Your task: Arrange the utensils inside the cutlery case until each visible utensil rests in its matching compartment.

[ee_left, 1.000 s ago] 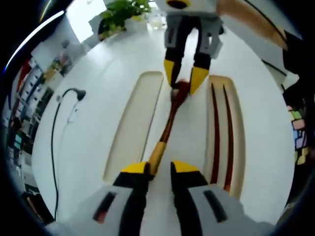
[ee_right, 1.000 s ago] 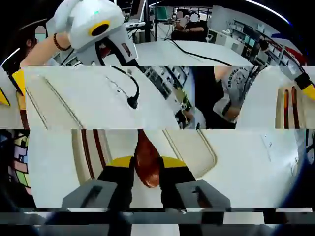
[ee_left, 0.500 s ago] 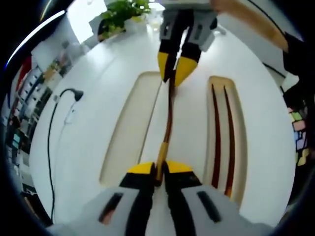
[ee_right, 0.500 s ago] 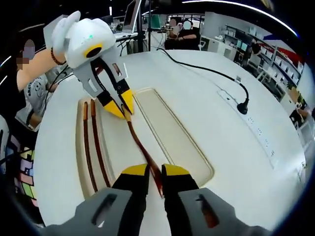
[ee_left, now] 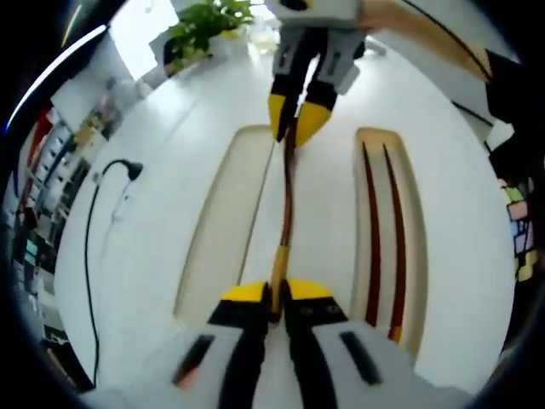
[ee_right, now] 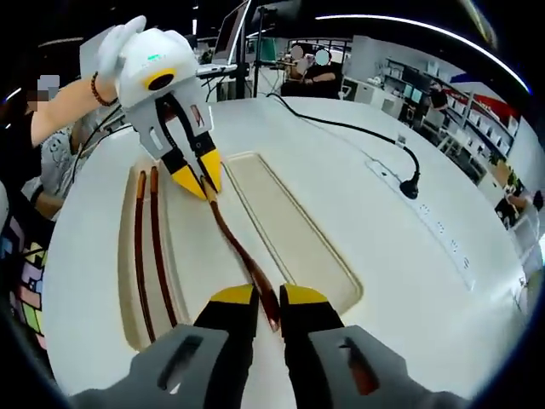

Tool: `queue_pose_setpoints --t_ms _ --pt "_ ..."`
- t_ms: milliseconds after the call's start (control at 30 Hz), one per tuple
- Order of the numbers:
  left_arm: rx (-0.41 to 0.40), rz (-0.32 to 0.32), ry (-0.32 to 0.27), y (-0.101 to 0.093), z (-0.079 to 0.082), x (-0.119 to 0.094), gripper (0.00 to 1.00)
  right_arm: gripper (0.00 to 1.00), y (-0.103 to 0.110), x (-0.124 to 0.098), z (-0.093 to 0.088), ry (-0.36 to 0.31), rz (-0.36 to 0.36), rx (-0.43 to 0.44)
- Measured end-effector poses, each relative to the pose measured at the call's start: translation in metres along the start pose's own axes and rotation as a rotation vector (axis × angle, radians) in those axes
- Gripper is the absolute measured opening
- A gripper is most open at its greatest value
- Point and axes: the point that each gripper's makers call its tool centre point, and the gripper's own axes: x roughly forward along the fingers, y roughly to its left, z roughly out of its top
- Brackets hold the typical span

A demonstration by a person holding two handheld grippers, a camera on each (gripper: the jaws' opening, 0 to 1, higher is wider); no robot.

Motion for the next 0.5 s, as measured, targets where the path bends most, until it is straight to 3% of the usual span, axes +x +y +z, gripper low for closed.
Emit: queue_pose_setpoints --t_ms 67,100,167,300,500 --pt "-0.021 -0.007 -0.020 0.000 0.000 0.000 0.07 0.05 -0.006 -0.004 -0.006 0.001 -0.039 -0.024" --pt "-0.031 -0.011 -0.031 0.000 0.000 0.000 0.07 0.04 -0.013 -0.007 -0.006 -0.027 -0.075 -0.017" --pt "-0.037 -0.012 -0.054 0.000 0.000 -0.001 0.07 0.04 -0.013 -0.008 -0.001 -0.115 -0.081 0.017" --pt "-0.074 -0.015 -0.102 0.000 0.000 -0.001 0.07 0.04 -0.012 -0.006 -0.004 -0.152 -0.131 -0.006" --pt "-0.082 -0.019 -0.139 -0.002 0.000 -0.002 0.07 0.04 -0.011 -0.009 -0.003 -0.173 -0.172 0.060"
